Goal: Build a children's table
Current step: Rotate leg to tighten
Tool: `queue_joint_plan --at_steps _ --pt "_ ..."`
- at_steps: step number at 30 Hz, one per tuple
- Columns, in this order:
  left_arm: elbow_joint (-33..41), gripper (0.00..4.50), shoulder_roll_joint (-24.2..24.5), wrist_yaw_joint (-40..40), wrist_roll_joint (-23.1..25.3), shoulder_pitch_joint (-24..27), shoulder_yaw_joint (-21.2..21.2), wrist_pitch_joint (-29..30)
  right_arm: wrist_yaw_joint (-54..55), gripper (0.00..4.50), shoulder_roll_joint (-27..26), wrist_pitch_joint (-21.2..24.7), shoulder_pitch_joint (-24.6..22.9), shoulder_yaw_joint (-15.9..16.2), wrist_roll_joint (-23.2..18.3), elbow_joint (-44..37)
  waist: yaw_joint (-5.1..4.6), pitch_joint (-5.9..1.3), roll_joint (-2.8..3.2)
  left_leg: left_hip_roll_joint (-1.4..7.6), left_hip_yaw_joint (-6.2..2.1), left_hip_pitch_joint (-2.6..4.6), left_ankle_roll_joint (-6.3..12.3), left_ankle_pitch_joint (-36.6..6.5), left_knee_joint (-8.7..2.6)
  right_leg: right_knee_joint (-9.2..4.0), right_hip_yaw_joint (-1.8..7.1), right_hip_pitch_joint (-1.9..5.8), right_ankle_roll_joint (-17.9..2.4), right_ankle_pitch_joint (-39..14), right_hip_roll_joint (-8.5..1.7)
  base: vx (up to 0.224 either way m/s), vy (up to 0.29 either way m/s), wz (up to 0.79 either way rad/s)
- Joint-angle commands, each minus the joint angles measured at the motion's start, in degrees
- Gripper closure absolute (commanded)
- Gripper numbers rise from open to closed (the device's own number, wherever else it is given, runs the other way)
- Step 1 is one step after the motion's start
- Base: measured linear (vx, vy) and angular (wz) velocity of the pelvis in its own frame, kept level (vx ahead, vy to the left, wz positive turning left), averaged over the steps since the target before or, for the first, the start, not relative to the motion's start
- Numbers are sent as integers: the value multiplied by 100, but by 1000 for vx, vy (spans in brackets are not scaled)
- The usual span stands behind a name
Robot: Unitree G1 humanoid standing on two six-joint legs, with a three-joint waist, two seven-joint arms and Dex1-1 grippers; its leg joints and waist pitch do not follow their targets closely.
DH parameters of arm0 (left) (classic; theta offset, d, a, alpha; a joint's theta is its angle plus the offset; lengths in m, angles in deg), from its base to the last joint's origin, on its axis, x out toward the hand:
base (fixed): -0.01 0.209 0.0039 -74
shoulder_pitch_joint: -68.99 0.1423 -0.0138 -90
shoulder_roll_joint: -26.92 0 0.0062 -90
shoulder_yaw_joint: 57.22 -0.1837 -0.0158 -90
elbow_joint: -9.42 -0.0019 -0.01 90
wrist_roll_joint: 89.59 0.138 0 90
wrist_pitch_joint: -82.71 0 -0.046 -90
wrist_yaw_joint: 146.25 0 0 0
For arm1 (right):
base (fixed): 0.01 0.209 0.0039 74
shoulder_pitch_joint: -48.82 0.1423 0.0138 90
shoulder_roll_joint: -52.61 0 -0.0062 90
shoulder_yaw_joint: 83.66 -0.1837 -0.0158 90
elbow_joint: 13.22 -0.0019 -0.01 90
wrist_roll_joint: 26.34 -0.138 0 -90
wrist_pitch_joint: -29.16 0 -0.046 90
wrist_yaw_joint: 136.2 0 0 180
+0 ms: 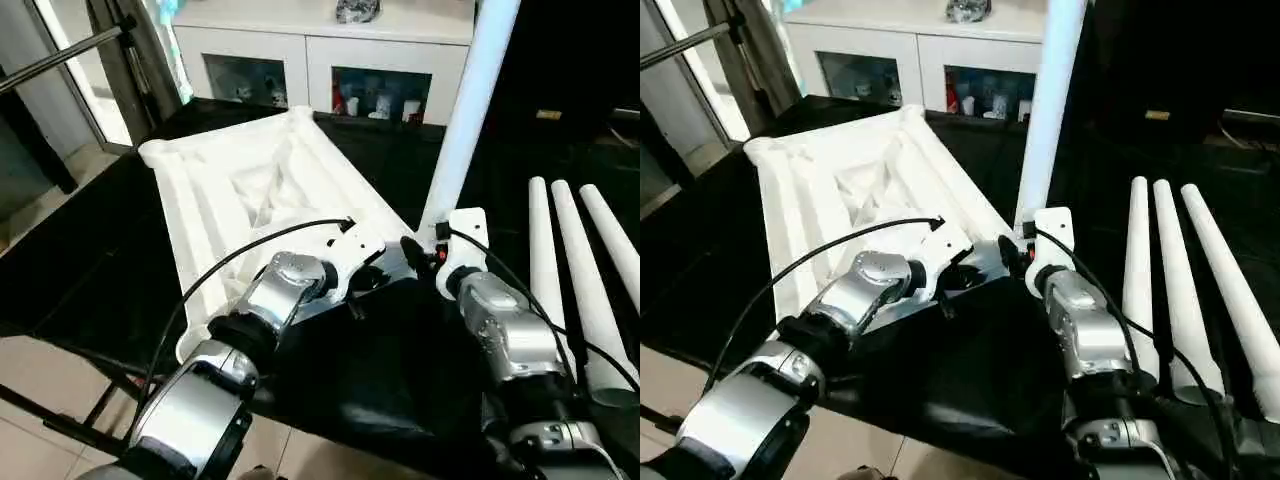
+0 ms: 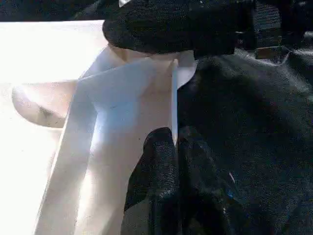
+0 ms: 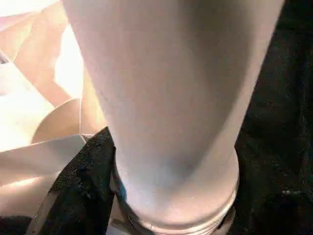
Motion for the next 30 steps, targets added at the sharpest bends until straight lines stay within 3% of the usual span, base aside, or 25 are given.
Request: queue_joint_plan --at_steps 1,3,7,11,15,17,23,30 --pt "246 450 -154 -180 -142 -145 41 -419 -418 105 -214 159 -97 378 -129 170 41 -392 -98 265 -140 -9 435 -875 -375 -517 312 354 -907 -1289 -505 0 0 0" --pt "270 450 -112 -294 -162 -106 19 -450 -498 69 -129 75 -107 451 -79 150 36 -394 -93 279 -138 -5 474 -856 -372 -501 308 354 -958 -1231 -504 0 0 0" --pt "548 450 105 -884 -251 148 -102 -547 -1069 69 190 -39 -256 583 -101 -63 43 -383 -99 288 -131 -9 533 -895 -373 -508 314 359 -952 -1317 -512 0 0 0" --pt "894 450 447 -1594 -338 469 -235 -786 -2247 69 849 -186 -605 894 -133 -598 94 -377 -99 327 -135 -10 619 -937 -382 -511 321 369 -906 -1430 -518 0 0 0" --pt "975 450 665 -1939 -324 573 -299 -899 -2957 69 1314 -406 -799 976 -215 -859 120 -368 -107 322 -118 19 567 -1058 -381 -547 323 330 -847 -1751 -516 0 0 0" --pt "1110 450 858 -2268 -355 647 -337 -955 -3581 69 1703 -362 -953 1038 -382 -1122 162 -379 -121 335 -122 15 595 -986 -378 -528 325 339 -862 -1676 -514 0 0 0" --pt "1380 450 1091 -2674 -380 783 -365 -934 -4096 69 1977 -265 -1077 1027 -582 -1374 235 -413 -103 366 -120 -6 724 -739 -344 -451 323 316 -1026 -1144 -508 0 0 0" --pt "1518 450 1256 -2885 -425 883 -368 -911 -4329 139 2007 -162 -1180 1045 -772 -1469 263 -411 -105 362 -120 -15 680 -760 -338 -451 314 311 -1047 -1202 -518 0 0 0"
